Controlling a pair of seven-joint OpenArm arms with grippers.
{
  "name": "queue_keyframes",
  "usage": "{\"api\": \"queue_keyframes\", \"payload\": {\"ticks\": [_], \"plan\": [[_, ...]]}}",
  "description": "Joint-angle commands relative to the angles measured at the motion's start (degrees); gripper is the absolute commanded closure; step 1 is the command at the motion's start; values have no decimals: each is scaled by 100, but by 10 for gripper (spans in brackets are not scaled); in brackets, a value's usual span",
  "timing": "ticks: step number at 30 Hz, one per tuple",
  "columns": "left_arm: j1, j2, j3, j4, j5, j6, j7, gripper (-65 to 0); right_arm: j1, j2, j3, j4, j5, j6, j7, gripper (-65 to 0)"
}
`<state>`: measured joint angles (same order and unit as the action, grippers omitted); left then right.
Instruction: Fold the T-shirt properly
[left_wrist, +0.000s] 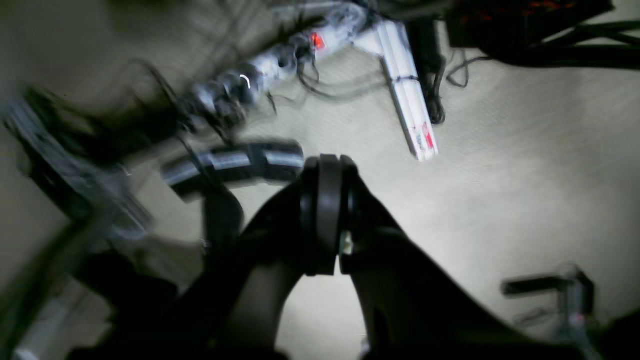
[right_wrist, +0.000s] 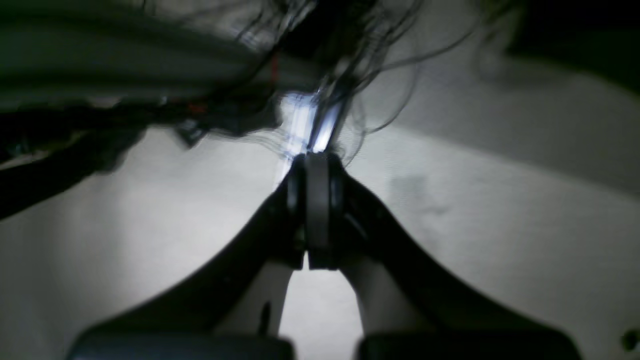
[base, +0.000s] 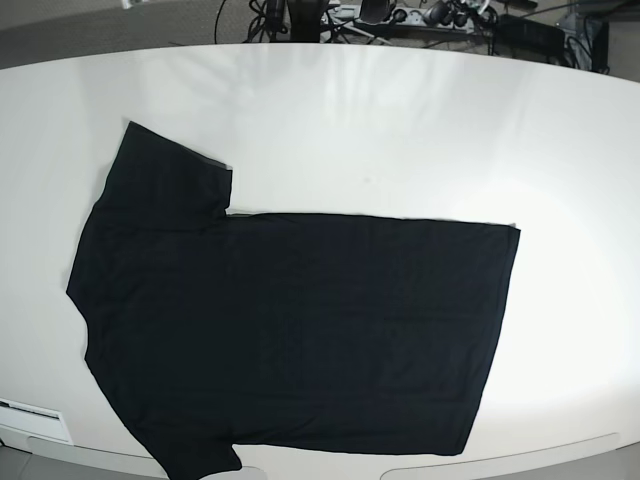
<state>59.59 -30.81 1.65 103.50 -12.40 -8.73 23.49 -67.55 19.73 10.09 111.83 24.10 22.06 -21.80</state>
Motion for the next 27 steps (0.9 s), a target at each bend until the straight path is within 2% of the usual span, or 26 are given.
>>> {"api": "queue_keyframes", "payload": {"ticks": [1,5,9,11,13,16,19,20,22,24,27], "plan": [[317,-50,-216,415,-44,-85,-48,0,-275,26,203,387,61,48,57,0],[1029,-48,-1231,1917,-260,-439,138,0,-745,26,986,1392,146,96,50,0],[1360,-48,-2203,3150,-334,-568,382,0,-745,28,1729,1985,481,459,26,0],[1386,-48,-2621,3150,-352,-557,372,0,-745,28,2096,2159,754,675,9,0],[1281,-138,-2940,3150,-645,-684,164,0,-745,28,2409,2317,986,841,7,0],[905,-326,-3027,3150,-651,-833,227,0,-745,39,2736,2317,1058,955,-13,0],[299,-684,-2920,3150,-592,-890,203,0,-223,315,2649,2317,1043,1117,-289,0],[87,-876,-2857,3150,-487,-892,203,0,-15,476,2533,2317,1040,1108,-413,0],[-295,-1307,-2662,3150,-9,-1158,0,0,411,833,2199,2317,927,905,-527,0],[-647,-1668,-2374,2739,597,-1349,-420,0,822,1078,1753,2317,470,741,-494,0],[-1246,-2114,-1810,1941,1239,-1364,-918,0,1375,1287,1001,2317,-391,601,-483,0]]}}
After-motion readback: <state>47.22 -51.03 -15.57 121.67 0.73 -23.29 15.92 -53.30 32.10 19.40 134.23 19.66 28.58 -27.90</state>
